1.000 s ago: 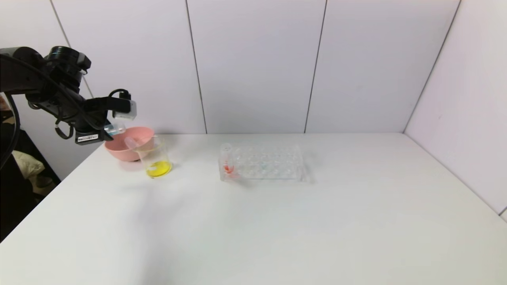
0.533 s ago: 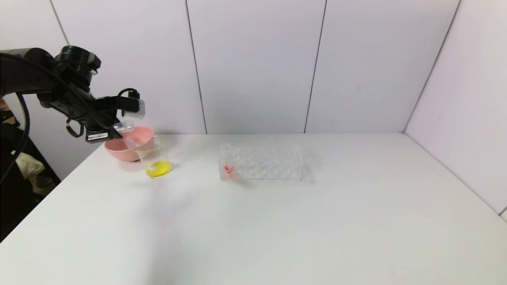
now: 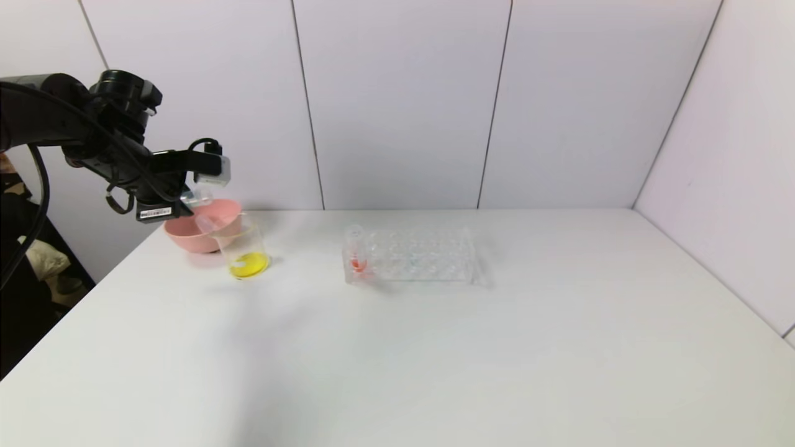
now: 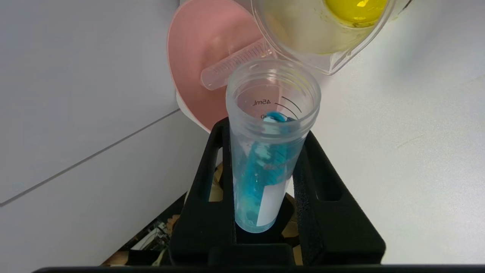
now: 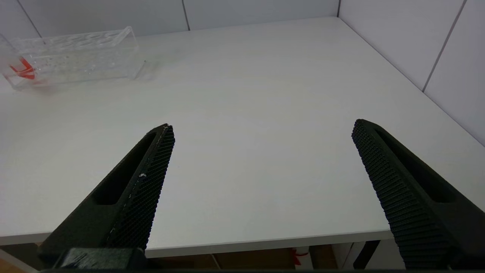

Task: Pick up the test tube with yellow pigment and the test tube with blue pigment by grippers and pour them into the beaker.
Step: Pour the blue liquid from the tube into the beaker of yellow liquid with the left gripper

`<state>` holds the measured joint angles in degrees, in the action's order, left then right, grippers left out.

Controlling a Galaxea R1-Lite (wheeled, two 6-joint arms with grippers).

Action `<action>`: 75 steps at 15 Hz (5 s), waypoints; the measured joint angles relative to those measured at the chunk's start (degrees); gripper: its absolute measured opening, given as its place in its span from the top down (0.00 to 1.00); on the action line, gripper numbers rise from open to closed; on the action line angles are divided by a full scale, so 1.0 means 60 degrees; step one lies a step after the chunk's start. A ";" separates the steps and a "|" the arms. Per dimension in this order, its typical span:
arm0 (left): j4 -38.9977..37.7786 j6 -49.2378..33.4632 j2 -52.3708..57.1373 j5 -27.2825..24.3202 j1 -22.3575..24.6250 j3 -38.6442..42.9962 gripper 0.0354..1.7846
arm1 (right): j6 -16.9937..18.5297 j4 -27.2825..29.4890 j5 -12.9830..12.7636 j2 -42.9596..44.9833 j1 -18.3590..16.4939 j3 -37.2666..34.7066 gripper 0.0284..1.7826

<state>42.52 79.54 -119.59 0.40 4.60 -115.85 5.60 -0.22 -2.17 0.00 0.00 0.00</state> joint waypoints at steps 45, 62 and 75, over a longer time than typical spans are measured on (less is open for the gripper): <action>-0.0307 0.0217 -0.0374 0.3377 -0.0945 -0.0008 0.76 | -0.0002 0.0000 -0.0004 0.0000 0.0000 0.0000 0.04; -0.0398 0.0833 -0.0356 0.4242 -0.1134 0.0000 0.76 | 0.0000 -0.0004 -0.0004 0.0000 0.0000 0.0000 0.04; -0.0431 -0.0557 -0.0087 0.3434 -0.0890 0.0004 0.76 | 0.0000 -0.0004 -0.0004 0.0000 0.0000 0.0000 0.04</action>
<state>39.94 76.20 -120.11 21.00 -0.74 -115.82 5.60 -0.24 -2.19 0.00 0.00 0.00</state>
